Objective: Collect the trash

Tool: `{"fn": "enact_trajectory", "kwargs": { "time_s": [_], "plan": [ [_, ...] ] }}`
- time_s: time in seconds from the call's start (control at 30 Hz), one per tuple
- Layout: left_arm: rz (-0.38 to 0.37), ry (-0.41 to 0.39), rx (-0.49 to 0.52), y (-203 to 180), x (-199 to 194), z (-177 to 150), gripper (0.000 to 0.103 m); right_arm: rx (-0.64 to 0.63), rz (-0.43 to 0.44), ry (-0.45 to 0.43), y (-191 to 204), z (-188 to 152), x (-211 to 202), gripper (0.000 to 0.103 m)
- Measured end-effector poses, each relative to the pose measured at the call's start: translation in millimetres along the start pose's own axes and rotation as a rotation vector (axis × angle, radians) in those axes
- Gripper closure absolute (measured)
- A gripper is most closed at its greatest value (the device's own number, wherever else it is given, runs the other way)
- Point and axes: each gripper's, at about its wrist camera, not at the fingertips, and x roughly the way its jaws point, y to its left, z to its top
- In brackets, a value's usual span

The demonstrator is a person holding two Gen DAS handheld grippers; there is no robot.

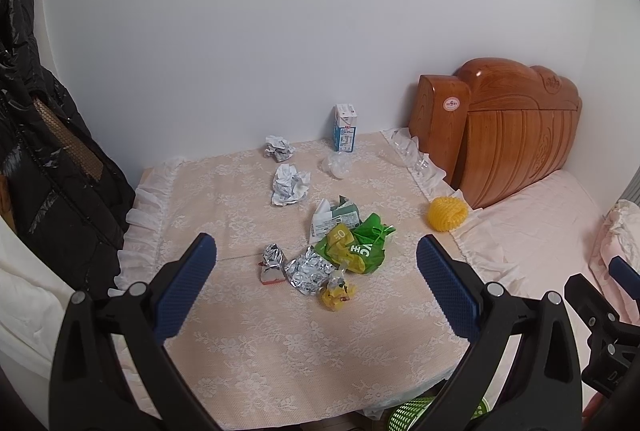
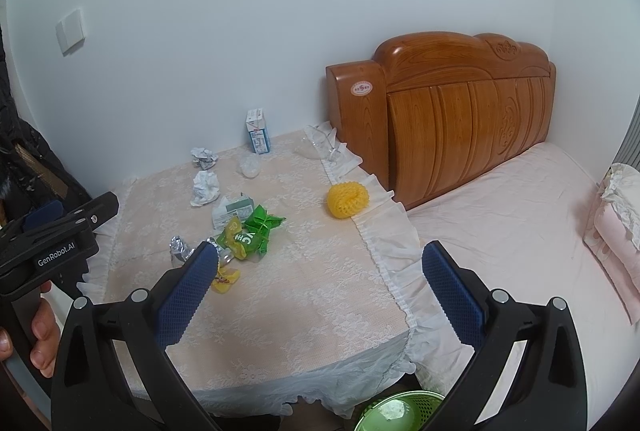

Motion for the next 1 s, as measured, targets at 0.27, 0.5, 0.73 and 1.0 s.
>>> {"fn": "enact_trajectory", "kwargs": {
  "time_s": [0.27,0.5,0.73,1.0],
  "plan": [
    [0.001,0.003,-0.001,-1.7,1.2,1.4,0.007,0.0,0.003,0.003,-2.4,3.2,2.9,0.002],
    [-0.013,0.003,0.005,1.2,5.4,1.5,0.007,0.0,0.005,0.006,-1.9,3.1,4.2,0.002],
    [-0.048,0.032,0.015,14.6,20.9,-16.9,0.007,0.029,0.015,0.012,-8.5,-7.5,22.5,0.002],
    [-0.064,0.123,0.017,27.6,52.7,-63.1,0.007,0.009,-0.013,0.039,-14.1,-37.4,46.8,0.002]
  ]
}}
